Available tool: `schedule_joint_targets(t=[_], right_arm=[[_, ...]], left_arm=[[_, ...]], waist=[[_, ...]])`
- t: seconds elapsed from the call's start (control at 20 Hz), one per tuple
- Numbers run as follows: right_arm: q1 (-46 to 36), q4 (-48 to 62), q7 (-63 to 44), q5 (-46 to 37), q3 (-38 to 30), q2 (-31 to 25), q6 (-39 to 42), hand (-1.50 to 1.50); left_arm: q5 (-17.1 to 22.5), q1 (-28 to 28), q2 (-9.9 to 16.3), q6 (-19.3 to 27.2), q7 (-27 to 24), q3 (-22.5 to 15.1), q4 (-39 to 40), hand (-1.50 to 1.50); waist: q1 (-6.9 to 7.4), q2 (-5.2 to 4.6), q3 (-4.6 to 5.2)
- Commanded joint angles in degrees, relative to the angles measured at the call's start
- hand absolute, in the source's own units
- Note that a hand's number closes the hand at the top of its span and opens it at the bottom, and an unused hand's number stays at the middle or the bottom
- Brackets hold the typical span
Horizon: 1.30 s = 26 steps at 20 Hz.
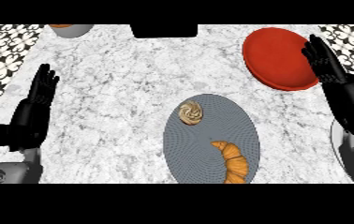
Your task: Pick the cupcake from the placemat and place it in the bowl
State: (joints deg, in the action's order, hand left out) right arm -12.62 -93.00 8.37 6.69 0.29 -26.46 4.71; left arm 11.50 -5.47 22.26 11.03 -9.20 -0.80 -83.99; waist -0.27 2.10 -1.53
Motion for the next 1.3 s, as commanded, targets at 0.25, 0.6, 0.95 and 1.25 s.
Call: schedule_joint_targets(t=[0.25, 0.6, 0.95, 1.25], right_arm=[[7.7, 6.8, 10.8, 11.6, 0.0, 19.3, -2.5, 1.5], [17.7, 9.5, 28.1, -2.7, 0.2, 25.7, -18.8, -1.5], [18.9, -2.8, 5.0, -18.5, 8.2, 15.2, -22.4, -1.5], [13.4, -10.4, -19.7, -30.1, 13.5, 7.8, -16.4, -1.5]], left_arm=[[-8.3, -5.0, 3.7, 5.0, 9.9, -2.8, -4.3, 0.0], [-10.9, -6.3, -0.2, 7.2, 17.8, -6.9, -6.4, 0.0], [-9.1, -6.4, 2.1, 3.4, 17.9, -4.0, -6.8, 0.0], [-10.4, -8.2, 1.2, 4.7, 19.5, -4.3, -6.4, 0.0]], waist=[[0.12, -2.31, 1.12], [-0.25, -2.05, 1.44], [0.12, -1.92, 1.64], [-0.01, -1.89, 1.81]])
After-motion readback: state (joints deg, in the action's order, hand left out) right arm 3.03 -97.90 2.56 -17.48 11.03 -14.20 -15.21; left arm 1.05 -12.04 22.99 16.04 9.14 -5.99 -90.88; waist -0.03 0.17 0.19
